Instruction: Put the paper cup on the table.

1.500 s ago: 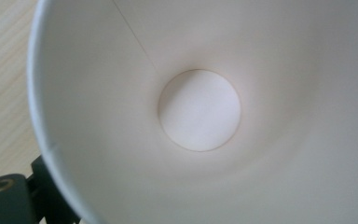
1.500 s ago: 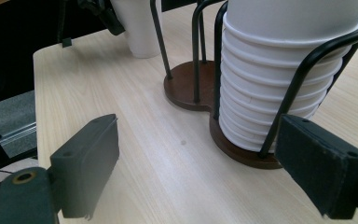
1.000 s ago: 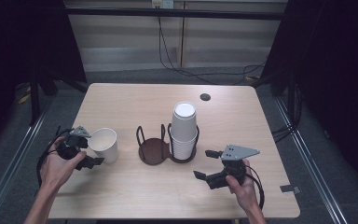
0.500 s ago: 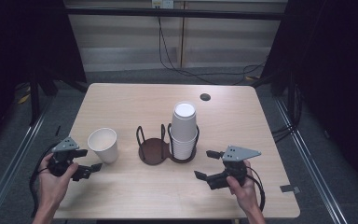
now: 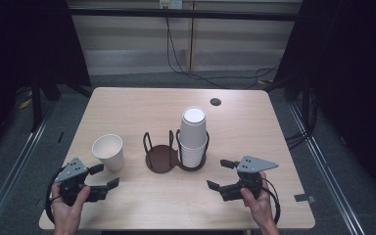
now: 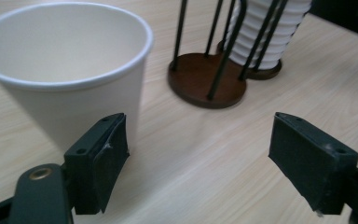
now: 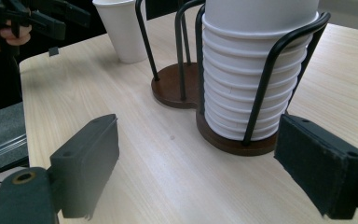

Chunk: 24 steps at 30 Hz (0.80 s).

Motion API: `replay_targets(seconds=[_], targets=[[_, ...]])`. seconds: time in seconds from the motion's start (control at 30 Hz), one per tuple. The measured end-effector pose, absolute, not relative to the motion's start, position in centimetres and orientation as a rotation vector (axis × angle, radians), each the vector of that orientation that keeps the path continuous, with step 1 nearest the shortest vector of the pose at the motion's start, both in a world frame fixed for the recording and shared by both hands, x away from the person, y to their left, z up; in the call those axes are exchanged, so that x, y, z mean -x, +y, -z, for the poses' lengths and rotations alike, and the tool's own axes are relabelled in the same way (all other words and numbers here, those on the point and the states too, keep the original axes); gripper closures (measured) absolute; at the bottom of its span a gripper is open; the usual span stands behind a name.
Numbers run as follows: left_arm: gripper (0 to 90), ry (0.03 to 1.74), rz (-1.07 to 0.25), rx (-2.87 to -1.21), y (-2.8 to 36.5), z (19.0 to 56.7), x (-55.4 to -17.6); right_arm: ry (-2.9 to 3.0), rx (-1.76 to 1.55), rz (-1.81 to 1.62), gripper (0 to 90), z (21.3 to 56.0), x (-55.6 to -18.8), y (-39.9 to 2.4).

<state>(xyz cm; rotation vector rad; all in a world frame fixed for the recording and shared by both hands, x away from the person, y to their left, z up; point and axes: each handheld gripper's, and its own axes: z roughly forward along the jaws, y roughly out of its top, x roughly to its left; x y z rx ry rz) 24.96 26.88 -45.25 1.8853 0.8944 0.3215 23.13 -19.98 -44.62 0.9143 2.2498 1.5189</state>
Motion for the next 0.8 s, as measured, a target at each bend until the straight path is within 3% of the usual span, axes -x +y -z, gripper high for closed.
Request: replay_targets(seconds=[0.53,0.8], targets=[[16.8,0.751,-0.348,-1.838,20.6,46.4,-24.8,2.227,-0.934,-1.505,13.7,46.0,-22.1,-18.6],[16.6,0.739,-0.309,-1.8,19.8,47.8,-24.1,2.208,-0.954,-1.492,13.7,46.6,-22.0,-18.4]])
